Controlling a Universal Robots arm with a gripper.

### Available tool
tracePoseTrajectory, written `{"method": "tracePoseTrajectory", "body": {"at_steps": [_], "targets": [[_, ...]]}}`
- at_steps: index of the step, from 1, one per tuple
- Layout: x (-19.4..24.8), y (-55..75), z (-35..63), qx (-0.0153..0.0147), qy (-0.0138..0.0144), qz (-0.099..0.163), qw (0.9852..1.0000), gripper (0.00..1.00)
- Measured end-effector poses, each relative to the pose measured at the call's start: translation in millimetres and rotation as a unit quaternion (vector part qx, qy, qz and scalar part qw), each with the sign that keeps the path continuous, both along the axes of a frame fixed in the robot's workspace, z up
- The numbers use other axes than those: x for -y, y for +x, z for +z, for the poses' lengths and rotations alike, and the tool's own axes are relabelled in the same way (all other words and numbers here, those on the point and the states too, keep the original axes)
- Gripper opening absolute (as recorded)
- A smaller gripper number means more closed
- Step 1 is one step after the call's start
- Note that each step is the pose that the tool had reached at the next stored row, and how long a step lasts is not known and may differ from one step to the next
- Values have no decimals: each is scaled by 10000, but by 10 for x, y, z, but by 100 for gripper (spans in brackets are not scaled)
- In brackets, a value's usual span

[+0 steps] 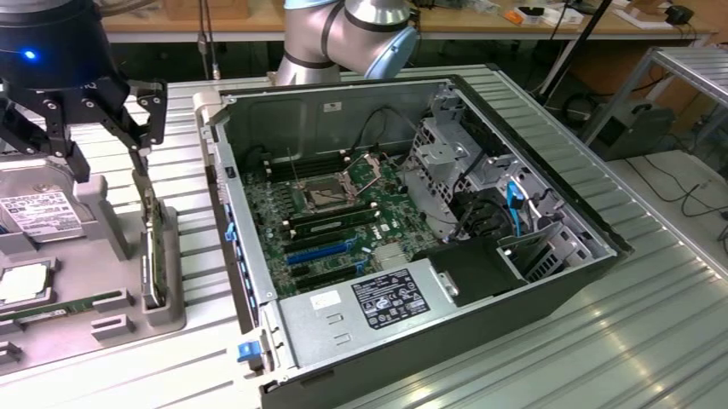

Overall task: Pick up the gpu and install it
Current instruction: 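Pick up the gpu and move the gpu toward the slot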

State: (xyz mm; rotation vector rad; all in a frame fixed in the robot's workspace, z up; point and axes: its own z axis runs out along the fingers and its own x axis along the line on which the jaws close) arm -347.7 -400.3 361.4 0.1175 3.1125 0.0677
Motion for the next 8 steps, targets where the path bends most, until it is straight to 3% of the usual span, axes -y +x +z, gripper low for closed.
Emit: {"method": "tracePoseTrajectory", "body": {"at_steps": [8], "targets": [[0,13,-48,0,0,0,10000,57]]}}
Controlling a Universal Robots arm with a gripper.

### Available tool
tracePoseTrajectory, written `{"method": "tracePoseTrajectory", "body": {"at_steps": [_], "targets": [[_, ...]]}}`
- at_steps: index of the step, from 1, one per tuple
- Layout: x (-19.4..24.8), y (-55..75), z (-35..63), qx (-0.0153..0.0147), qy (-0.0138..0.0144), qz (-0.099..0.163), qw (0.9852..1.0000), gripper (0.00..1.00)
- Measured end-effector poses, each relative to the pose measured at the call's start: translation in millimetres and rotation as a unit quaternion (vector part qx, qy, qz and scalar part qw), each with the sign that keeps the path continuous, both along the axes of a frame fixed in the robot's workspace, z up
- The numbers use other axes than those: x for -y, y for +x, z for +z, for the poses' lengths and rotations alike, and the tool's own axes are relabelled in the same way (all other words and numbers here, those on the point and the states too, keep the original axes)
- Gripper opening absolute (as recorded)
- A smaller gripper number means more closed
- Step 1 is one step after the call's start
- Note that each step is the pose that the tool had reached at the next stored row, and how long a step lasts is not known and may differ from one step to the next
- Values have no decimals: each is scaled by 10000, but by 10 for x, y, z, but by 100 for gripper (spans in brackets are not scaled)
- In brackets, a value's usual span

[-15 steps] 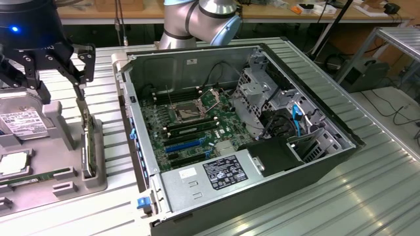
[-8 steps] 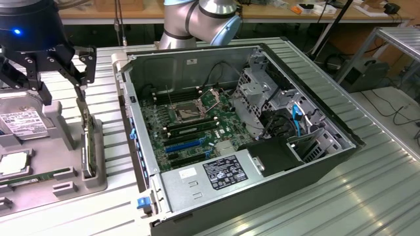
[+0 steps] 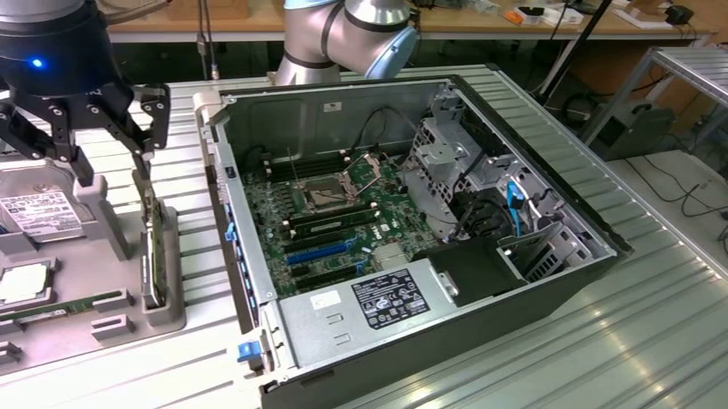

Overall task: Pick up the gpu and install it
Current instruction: 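Pick up the gpu and move the gpu toward the slot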

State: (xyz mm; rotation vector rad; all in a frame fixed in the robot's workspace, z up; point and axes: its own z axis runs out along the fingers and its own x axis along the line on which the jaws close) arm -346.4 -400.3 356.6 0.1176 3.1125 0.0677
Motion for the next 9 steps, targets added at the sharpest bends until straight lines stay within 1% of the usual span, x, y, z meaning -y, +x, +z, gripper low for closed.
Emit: {"method": "tracePoseTrajectory", "body": {"at_steps": [9], "targets": [[0,15,-53,0,0,0,10000,57]]}}
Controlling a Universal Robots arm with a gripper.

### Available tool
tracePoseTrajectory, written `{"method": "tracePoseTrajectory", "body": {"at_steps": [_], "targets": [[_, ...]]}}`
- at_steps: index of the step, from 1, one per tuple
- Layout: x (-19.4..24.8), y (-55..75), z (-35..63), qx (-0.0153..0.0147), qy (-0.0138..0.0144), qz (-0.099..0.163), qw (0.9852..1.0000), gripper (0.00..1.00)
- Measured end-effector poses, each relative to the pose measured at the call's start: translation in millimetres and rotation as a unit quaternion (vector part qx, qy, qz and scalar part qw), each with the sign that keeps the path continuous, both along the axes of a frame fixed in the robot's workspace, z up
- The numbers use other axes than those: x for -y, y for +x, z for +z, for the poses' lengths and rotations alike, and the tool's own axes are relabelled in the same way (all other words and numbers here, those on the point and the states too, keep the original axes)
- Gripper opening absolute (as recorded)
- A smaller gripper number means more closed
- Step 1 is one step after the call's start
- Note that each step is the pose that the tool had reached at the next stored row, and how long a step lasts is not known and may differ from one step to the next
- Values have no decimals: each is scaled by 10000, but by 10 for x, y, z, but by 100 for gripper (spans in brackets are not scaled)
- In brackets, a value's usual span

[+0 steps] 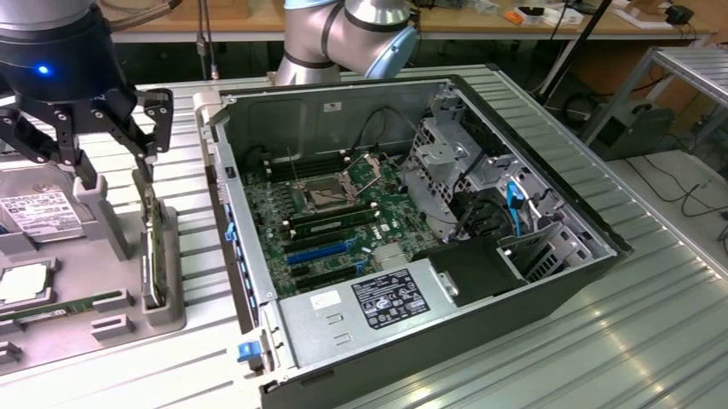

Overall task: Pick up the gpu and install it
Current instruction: 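Pick up the gpu and move the gpu toward the slot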

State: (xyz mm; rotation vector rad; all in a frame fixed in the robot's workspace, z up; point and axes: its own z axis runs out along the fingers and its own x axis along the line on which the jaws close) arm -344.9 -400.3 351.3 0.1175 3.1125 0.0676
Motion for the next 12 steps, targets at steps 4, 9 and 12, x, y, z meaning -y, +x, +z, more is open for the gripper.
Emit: {"method": "tracePoseTrajectory", "body": {"at_steps": [4,9,12], "targets": [[0,7,-30,0,0,0,10000,57],[0,15,-68,0,0,0,10000,57],[0,21,-89,0,0,0,10000,57]]}}
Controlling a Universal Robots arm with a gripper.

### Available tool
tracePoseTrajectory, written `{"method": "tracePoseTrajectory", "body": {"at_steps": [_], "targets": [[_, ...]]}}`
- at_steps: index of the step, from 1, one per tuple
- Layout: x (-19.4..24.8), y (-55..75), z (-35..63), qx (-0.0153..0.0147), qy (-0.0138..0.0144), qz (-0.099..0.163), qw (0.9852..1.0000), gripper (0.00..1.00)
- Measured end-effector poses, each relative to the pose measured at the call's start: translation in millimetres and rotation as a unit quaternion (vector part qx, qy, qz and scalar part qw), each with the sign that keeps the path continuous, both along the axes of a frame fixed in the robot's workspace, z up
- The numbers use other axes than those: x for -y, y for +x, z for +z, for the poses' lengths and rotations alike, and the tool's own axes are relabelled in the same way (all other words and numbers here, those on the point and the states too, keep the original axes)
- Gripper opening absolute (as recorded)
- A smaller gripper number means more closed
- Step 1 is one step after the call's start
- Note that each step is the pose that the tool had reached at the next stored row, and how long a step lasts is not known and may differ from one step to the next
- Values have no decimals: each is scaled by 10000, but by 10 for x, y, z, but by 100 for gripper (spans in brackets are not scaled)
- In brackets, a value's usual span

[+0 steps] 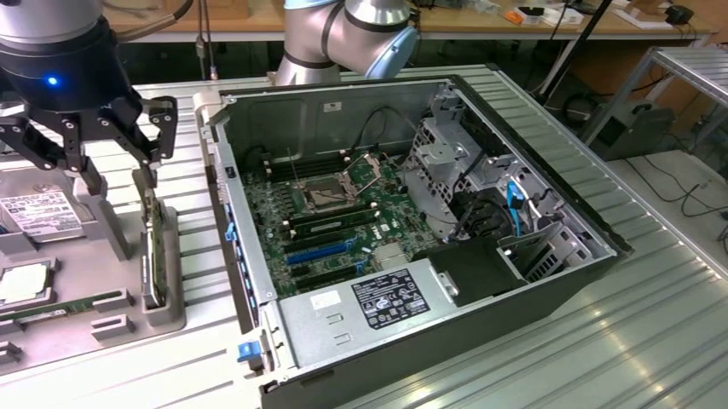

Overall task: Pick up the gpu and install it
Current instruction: 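Pick up the gpu and move the gpu toward the slot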

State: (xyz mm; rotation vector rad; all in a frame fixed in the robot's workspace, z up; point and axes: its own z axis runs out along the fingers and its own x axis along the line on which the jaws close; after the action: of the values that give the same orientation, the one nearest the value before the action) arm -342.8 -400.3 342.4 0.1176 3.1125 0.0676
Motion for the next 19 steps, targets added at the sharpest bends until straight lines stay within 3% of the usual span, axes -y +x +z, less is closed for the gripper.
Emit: {"method": "tracePoseTrajectory", "body": {"at_steps": [19], "targets": [[2,30,-159,0,0,0,10000,57]]}}
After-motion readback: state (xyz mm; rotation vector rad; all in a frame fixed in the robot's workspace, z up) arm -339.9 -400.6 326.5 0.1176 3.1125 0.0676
